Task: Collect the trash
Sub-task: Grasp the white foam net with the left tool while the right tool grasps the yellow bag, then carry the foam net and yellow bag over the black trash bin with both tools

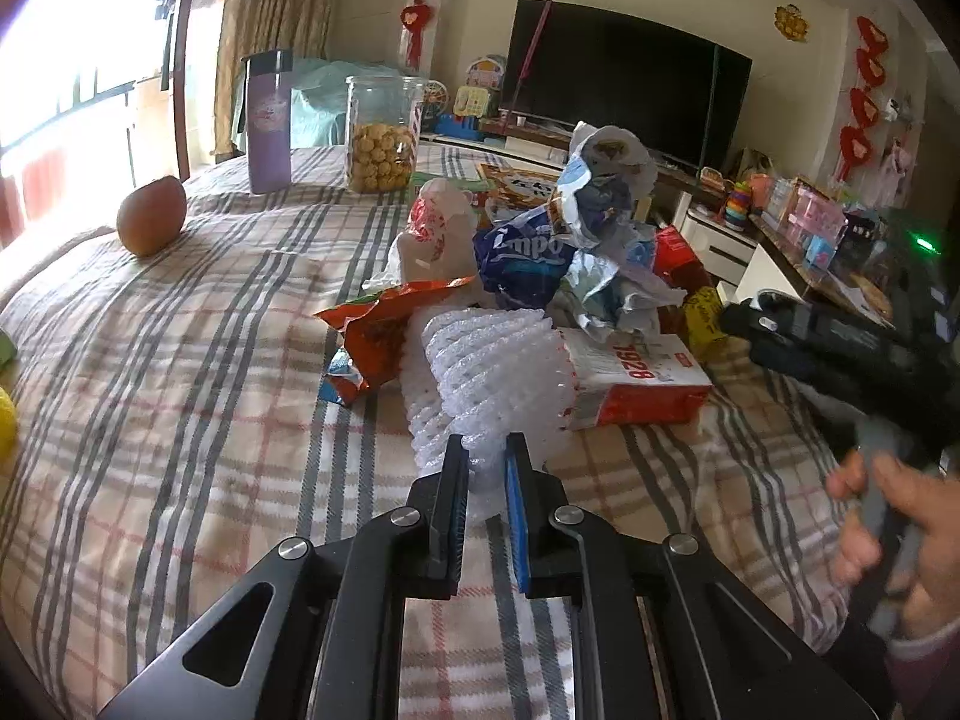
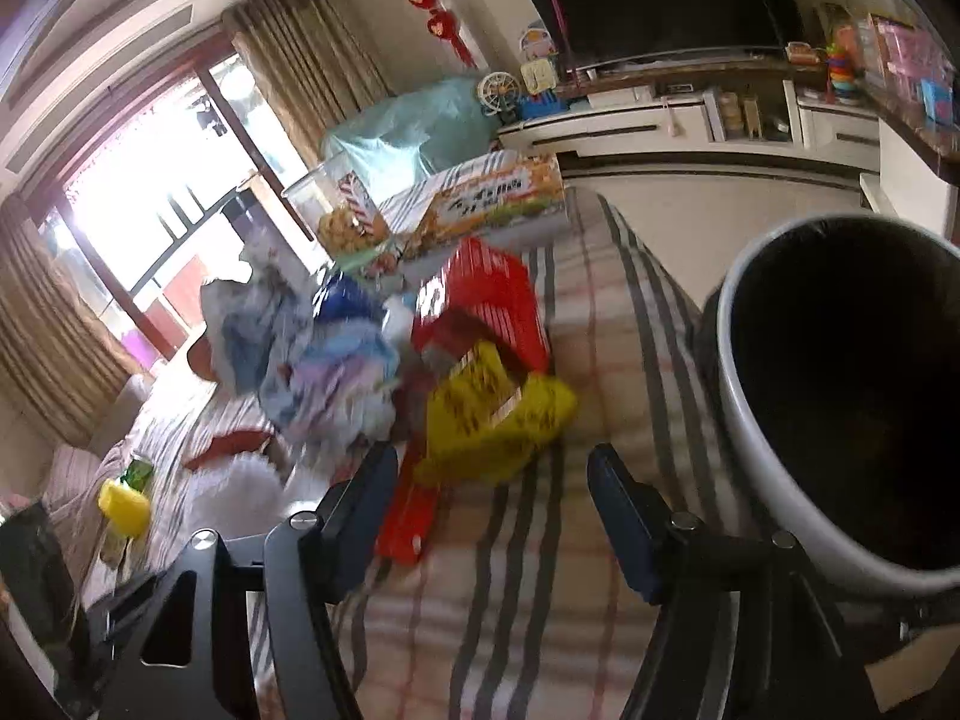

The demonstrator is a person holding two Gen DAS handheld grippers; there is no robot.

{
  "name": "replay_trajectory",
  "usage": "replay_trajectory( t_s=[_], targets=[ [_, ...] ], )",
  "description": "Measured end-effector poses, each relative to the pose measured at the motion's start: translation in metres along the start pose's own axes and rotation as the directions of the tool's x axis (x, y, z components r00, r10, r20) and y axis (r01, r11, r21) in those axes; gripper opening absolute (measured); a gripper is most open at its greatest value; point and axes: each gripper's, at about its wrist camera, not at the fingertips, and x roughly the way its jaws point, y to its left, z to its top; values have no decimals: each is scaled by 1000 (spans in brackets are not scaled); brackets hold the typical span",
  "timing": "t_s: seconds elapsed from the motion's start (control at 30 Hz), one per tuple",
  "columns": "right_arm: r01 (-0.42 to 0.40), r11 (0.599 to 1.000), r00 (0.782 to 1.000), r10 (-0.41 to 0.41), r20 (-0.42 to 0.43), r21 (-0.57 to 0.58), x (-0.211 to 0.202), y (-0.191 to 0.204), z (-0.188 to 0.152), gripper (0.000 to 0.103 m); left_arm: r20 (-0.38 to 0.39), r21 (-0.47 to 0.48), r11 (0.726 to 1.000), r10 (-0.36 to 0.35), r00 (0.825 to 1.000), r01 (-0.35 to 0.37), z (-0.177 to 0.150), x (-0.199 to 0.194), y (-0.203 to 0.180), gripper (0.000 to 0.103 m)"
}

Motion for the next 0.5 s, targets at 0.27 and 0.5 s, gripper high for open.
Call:
replay_trajectory(
  t_s=[0.27,0.5],
  targets=[
    [-50,999,997,51,-50,20,22,-5,3,25,20,12,999,-31,999,31,0,-14,-7,10],
    [-86,996,996,86,-30,8,-14,-7,-16,24,30,35,996,-86,996,85,-3,-28,-27,10]
  ],
)
